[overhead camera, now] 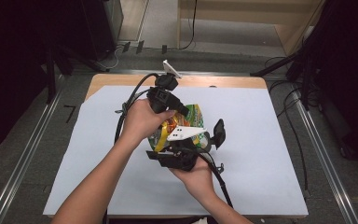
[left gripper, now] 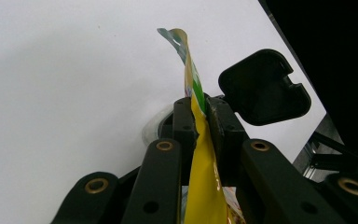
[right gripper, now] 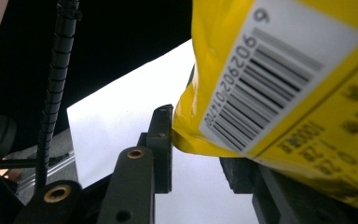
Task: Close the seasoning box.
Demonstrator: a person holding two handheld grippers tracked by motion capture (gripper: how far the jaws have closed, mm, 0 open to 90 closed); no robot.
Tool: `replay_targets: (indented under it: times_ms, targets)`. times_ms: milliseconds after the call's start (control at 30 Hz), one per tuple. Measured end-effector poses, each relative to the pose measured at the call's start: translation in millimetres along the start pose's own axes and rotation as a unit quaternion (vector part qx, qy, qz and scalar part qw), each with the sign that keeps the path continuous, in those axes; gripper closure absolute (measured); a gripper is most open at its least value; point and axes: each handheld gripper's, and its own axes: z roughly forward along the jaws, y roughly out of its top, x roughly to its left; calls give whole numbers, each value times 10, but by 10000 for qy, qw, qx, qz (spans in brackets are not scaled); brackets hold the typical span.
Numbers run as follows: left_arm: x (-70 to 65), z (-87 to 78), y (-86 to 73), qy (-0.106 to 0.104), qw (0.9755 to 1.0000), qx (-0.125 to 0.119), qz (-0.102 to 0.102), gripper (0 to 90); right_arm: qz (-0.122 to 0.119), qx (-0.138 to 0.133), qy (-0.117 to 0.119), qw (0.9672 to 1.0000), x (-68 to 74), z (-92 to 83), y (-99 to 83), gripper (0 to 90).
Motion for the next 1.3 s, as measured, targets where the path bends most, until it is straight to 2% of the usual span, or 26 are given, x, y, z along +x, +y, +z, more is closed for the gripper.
replay_targets:
  times_ms: [267, 467, 733, 867, 967, 1100, 1233, 1300]
  targets:
    - [-7, -12, -30, -5, 10000, -47, 47, 828, -19, -8, -19, 10000, 11, 5, -15, 690]
    - [-16, -46, -137, -78, 9997, -227, 108, 828, -106, -67, -23, 9999, 52, 31, -77, 694]
    - [17, -98, -281, -192, 9986, -480, 139, 832, -225, -13, -52, 9997, 105, 88, -126, 698]
    - [30, -113, -354, -251, 9975, -636, 184, 832, -285, 5, -77, 9996, 122, 112, -154, 698]
    - [54, -129, -424, -327, 9965, -748, 175, 833, -420, 46, -94, 9991, 131, 131, -184, 700]
    - [87, -155, -551, -439, 9941, -945, 288, 834, -541, 82, -48, 9985, 143, 172, -244, 704]
    - [134, -183, -621, -467, 9941, -942, 273, 834, -639, 89, -77, 9979, 157, 208, -297, 702]
    - [179, -177, -658, -584, 9930, -1005, 199, 834, -658, 124, -81, 9977, 168, 224, -309, 702]
